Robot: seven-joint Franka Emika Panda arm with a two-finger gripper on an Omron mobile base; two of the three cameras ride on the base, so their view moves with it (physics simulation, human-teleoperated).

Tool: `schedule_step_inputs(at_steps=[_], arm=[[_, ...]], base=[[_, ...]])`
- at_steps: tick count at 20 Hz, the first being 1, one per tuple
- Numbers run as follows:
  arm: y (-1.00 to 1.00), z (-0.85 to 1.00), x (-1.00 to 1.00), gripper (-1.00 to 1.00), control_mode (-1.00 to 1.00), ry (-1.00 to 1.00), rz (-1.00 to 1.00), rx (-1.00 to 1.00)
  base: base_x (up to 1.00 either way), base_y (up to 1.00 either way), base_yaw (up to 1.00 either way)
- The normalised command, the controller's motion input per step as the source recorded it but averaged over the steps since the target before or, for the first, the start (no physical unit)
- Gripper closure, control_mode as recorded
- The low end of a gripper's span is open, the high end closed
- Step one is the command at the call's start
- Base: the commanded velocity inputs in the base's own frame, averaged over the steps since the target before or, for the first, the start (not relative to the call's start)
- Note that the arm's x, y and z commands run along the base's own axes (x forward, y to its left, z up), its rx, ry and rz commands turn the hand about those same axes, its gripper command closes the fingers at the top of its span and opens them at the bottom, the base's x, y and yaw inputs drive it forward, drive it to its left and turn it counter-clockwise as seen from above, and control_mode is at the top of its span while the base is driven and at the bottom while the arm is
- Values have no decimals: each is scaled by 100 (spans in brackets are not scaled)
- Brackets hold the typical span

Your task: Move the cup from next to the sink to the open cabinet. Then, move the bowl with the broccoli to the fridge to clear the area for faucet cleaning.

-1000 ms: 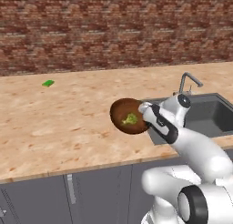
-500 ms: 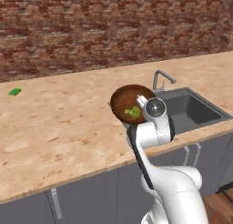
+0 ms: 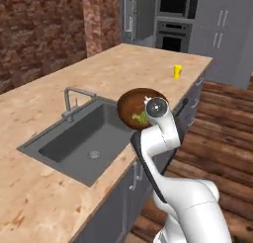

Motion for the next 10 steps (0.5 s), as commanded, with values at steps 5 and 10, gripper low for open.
schedule_step_inputs(at_steps=[5, 10], arm=[[0, 0, 0, 100, 100, 0, 0, 0], [0, 0, 0, 100, 100, 0, 0, 0]], base=[[-13, -7, -97], [5, -25, -92]])
